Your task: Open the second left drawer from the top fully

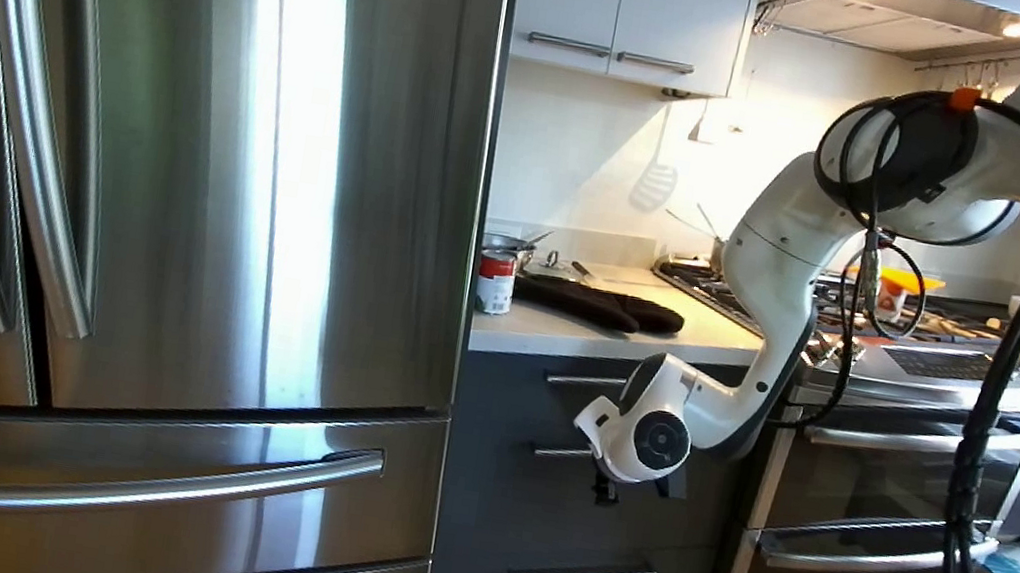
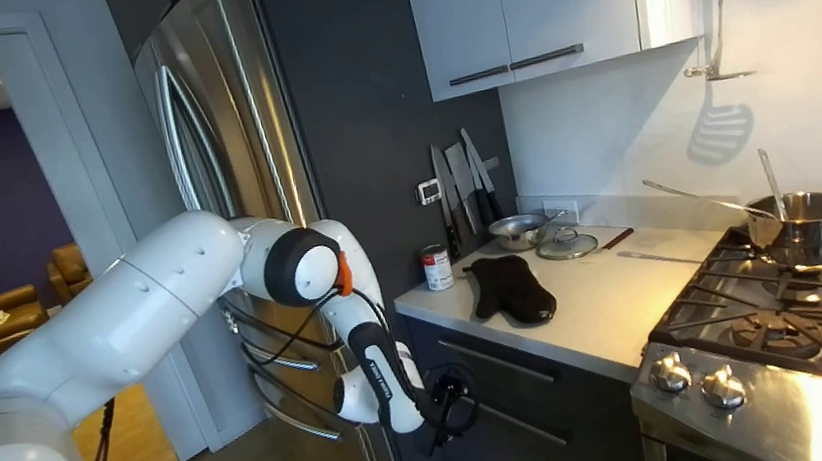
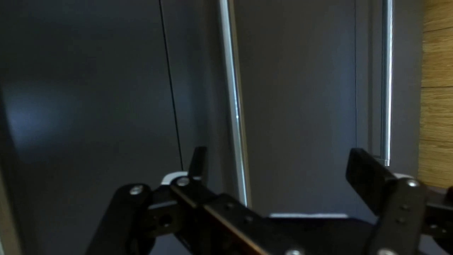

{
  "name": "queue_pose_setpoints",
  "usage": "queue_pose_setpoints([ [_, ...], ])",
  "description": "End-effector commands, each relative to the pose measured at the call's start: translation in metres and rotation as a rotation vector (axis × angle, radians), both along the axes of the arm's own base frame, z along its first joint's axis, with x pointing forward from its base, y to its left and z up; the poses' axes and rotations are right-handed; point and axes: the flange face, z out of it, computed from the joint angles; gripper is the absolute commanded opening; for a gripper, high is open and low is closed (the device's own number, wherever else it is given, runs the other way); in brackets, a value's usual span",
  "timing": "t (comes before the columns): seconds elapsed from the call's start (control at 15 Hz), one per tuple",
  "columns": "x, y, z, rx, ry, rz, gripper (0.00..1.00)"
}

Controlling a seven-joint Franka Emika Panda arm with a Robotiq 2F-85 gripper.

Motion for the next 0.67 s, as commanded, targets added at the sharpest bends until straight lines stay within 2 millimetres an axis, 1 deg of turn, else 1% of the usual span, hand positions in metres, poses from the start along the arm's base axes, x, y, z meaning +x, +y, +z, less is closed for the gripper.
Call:
queue_pose_setpoints([
  [0.0,0.013,-0.008,-0.018,-0.009,0.017,0.011,1.00],
  [0.27,0.026,-0.011,-0.027,0.009,0.035,0.029,1.00],
  [0.6,0.040,-0.022,-0.037,0.017,0.062,0.055,1.00],
])
